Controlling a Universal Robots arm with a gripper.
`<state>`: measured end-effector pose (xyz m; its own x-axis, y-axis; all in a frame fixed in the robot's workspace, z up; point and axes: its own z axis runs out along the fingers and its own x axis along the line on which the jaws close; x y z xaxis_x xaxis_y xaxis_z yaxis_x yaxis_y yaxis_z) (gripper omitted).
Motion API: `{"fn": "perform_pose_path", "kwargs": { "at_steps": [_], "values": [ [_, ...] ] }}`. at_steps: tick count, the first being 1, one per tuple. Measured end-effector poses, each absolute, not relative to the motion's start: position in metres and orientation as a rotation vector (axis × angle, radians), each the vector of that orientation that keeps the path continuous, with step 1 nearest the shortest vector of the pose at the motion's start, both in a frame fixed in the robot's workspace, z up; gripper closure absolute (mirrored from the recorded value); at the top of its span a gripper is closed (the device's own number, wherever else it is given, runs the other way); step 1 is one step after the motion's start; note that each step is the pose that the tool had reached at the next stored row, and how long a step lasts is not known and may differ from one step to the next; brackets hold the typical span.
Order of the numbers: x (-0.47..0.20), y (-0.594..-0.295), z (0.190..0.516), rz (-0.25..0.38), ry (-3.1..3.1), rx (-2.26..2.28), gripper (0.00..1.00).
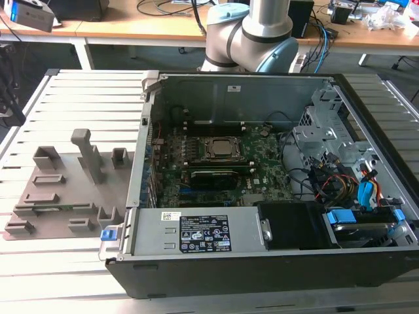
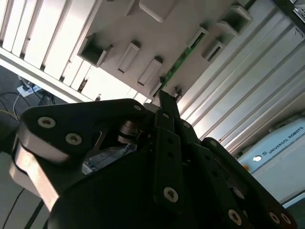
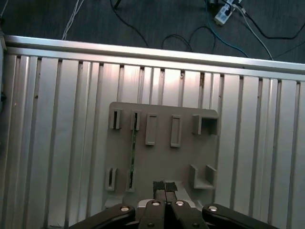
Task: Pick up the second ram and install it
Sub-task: 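Pick up the second ram and move it above second insertion slot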
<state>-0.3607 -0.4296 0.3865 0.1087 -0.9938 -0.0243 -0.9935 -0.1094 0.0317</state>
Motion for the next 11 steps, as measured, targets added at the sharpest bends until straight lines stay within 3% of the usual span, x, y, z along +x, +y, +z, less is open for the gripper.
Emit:
{"fn": "perform_pose_path", "kwargs": {
  "at_steps": [11],
  "values": [
    [-0.3608, -0.4296, 0.3862, -0.062, -2.164, 2.268, 0.89]
  ]
}}
